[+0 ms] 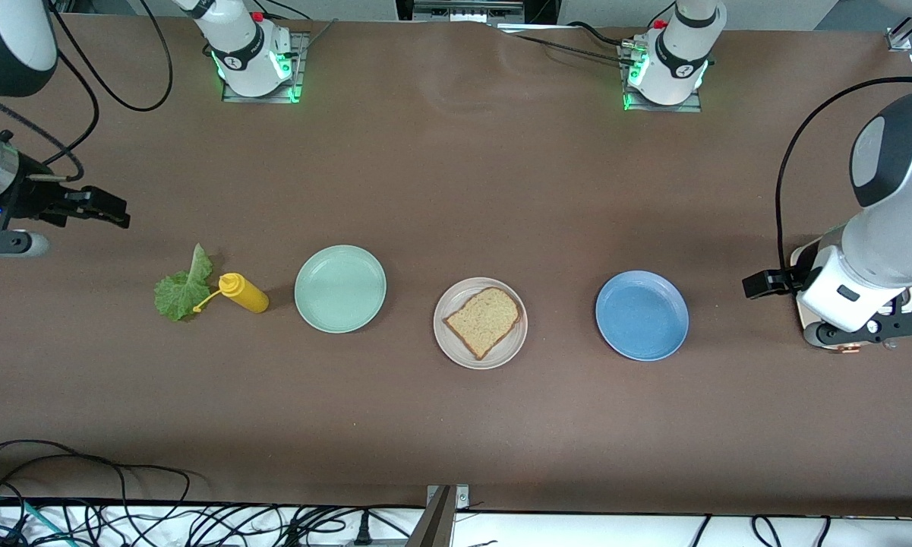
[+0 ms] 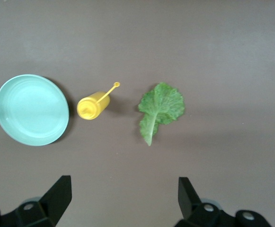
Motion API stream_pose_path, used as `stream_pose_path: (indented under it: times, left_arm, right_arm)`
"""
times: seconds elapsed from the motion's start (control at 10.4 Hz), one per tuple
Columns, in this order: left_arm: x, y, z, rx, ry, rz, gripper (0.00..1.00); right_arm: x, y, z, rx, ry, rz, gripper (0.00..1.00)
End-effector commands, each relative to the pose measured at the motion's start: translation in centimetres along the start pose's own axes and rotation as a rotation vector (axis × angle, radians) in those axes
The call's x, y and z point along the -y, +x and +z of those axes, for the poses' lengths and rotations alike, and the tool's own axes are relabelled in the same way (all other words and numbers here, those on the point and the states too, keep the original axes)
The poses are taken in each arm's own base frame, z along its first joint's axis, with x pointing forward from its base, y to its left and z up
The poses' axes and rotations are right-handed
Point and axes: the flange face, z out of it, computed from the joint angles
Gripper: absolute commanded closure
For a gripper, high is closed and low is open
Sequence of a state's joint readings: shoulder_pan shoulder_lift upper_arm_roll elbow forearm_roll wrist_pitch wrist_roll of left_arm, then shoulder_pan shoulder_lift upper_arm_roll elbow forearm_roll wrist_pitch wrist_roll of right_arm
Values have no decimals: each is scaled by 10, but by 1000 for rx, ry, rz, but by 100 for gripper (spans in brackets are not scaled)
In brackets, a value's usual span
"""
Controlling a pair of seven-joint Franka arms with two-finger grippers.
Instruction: Make sandwich on beige plate with both arms
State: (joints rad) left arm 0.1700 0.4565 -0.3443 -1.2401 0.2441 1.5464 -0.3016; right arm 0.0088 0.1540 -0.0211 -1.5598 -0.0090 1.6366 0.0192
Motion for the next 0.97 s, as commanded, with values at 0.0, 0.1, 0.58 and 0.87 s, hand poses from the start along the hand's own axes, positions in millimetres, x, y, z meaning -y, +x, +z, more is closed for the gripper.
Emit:
stream_pose_path:
  times: [0.0,0.1,0.58,0.87]
  left_arm:
    - [20,-13,-41,-36,-53,-16,0]
    - [30,-19,-49,-36,-79,-19,0]
    - [28,-66,-35,-14,-137,26,0]
    - [33,-61,-24,-32,-139,13,0]
  right_arm:
    - [-26,18,25,11,83,56,0]
    - [-43,28,42,7,93,82,0]
    - [-66,56,98,-8,110,49,0]
    - [-65,66,144,-17,107,64,0]
